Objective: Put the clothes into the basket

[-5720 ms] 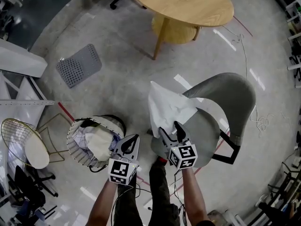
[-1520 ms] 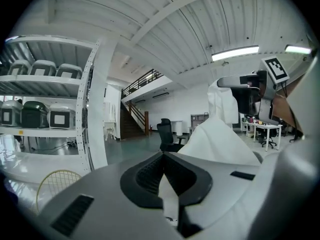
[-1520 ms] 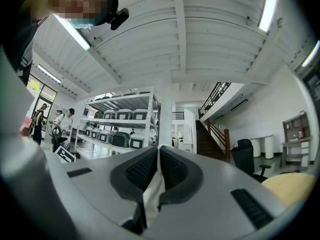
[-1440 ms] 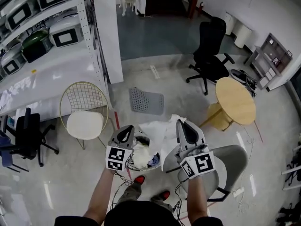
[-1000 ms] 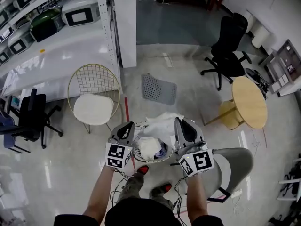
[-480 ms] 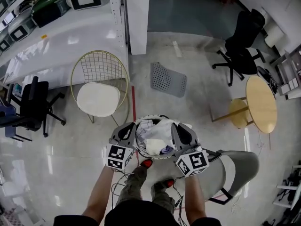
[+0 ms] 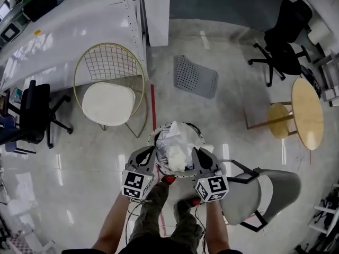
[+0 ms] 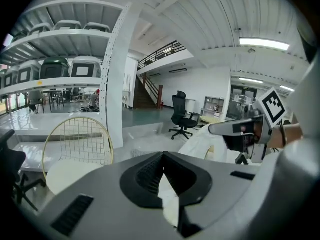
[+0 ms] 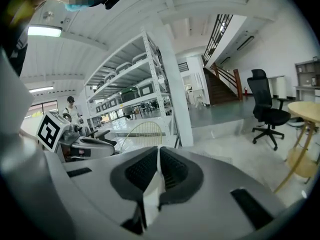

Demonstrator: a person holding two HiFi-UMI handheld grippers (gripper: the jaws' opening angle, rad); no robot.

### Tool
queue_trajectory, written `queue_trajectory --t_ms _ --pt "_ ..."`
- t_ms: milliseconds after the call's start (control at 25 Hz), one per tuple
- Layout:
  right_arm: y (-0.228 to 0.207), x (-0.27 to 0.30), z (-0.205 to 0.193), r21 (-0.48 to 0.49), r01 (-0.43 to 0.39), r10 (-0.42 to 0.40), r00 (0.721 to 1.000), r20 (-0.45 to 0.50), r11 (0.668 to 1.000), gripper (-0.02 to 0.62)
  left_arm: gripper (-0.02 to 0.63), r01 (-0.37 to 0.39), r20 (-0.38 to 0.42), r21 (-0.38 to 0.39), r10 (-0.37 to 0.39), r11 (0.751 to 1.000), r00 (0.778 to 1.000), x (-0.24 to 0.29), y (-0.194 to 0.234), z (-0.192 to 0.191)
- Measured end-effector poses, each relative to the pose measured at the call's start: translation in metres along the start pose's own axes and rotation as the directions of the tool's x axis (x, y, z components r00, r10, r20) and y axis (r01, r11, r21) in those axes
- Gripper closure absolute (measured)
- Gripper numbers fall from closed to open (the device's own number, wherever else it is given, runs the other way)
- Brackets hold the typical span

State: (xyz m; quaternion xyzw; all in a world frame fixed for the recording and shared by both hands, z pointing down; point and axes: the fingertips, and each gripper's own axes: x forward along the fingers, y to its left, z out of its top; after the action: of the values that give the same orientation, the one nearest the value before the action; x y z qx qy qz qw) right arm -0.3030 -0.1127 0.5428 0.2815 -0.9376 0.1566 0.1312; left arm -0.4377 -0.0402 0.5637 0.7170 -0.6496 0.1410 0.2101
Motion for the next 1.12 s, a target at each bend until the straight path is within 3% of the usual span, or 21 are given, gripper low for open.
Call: queue_trajectory --t_ms 240,560,1120 --pt "-0.009 0.018 -0.069 0.058 0.005 0.000 0.996 -0.087 0.998 0.561 0.600 -0.004 -0.052 -0.034 0.002 0.999 0.999 0.026 0.009 -0.052" --pt "0.002 0.043 -0.155 0.045 -0.055 0.063 0.976 -0.206 0.997 0.561 0.600 -0.018 -0.087 -0.084 0.010 0.996 0.996 0.057 0.017 -0.107" --pt "-0.047 0.070 -0.284 0.089 0.051 -0.021 0.951 -0.308 0.995 0.560 0.600 -0.002 -0.178 -0.108 -0.018 0.994 0.984 0.084 0.009 -0.204"
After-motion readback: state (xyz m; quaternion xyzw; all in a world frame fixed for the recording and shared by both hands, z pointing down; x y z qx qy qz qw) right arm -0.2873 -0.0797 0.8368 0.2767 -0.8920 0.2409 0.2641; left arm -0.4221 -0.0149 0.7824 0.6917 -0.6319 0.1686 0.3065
